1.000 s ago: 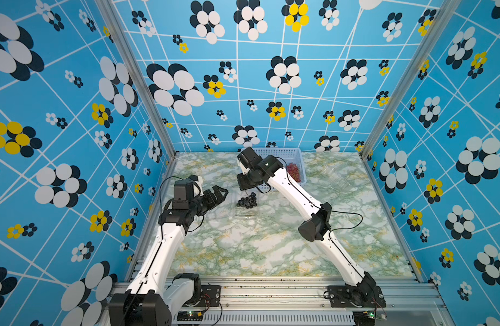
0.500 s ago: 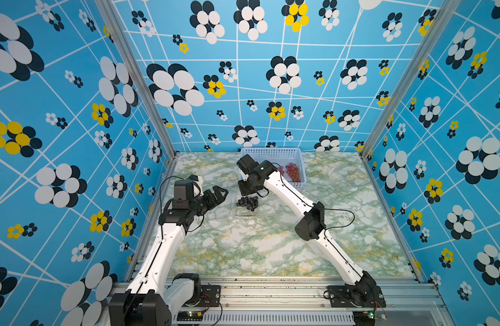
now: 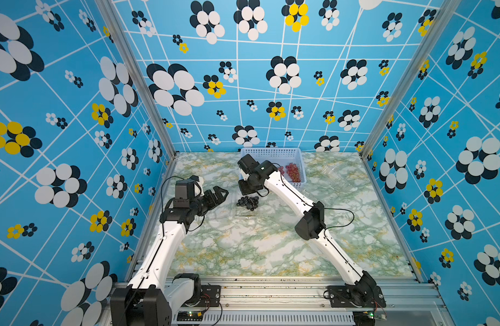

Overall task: Pack grapes into containers
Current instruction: Place the grape into the packing box.

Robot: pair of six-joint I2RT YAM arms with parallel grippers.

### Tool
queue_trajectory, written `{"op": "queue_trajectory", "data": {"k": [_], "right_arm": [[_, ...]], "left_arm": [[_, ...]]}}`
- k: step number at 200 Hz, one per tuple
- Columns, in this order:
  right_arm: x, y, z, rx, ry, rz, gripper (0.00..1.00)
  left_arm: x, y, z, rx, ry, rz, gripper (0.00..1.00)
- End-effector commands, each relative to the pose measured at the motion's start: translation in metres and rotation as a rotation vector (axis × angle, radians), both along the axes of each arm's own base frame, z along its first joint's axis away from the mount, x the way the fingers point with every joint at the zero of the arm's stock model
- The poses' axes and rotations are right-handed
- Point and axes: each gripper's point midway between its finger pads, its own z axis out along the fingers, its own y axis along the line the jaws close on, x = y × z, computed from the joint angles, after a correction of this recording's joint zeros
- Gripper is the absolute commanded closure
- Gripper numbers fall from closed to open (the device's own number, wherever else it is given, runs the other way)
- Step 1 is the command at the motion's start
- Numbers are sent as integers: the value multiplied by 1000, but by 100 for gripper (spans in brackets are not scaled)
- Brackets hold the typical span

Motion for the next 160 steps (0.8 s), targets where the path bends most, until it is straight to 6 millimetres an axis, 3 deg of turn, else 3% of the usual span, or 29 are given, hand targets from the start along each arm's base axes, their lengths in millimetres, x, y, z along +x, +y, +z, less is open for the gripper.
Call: {"op": "queue_trajectory", "data": {"k": [1, 64, 160], "right_arm": [[4, 0, 24, 40, -32, 7, 84], [6, -2, 39, 58, -56, 1, 65], [9, -8, 93, 121, -141, 12, 28]], "left_arm": [[0, 3, -6, 12, 9, -2, 1], [-2, 3, -6, 14, 8, -4, 0], [-2, 3, -7, 12, 9, -5, 0]]}}
